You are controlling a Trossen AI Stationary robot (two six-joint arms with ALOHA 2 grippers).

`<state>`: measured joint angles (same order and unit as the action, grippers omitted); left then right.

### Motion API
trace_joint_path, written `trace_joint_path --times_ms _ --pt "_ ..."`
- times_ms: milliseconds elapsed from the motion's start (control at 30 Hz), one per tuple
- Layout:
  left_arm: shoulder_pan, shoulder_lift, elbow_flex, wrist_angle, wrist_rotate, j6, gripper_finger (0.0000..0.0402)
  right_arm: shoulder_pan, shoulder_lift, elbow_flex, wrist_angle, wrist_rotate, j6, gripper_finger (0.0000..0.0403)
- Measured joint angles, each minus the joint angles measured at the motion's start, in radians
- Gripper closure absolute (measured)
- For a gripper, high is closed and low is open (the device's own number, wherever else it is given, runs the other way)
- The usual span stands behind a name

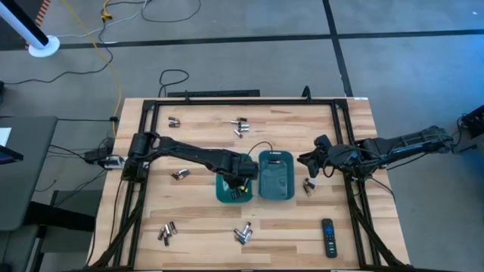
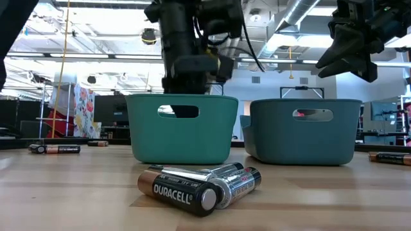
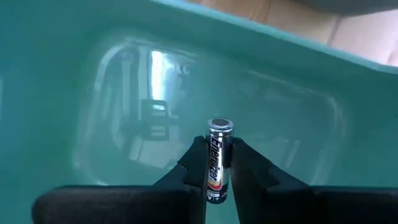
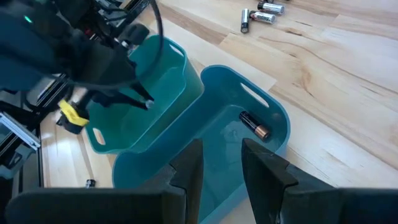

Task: Sort batteries
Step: Put the silver battery into the green bin, then put the black battery into the blue bin

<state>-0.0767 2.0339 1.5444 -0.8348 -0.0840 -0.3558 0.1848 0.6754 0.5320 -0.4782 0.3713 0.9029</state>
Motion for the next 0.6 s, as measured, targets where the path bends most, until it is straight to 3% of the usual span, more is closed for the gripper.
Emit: trace_joint_path --times_ms 267,600 --pt "-0.002 0.046 -0.001 0.015 0.000 -0.052 0.0364 0.005 0.000 0.000 -0.001 -0.033 -0.041 0.0276" --pt "-0.002 0.042 -0.001 0.066 0.000 -0.050 0.0262 0.005 0.000 0.000 -0.001 -0.035 -0.051 0.0276"
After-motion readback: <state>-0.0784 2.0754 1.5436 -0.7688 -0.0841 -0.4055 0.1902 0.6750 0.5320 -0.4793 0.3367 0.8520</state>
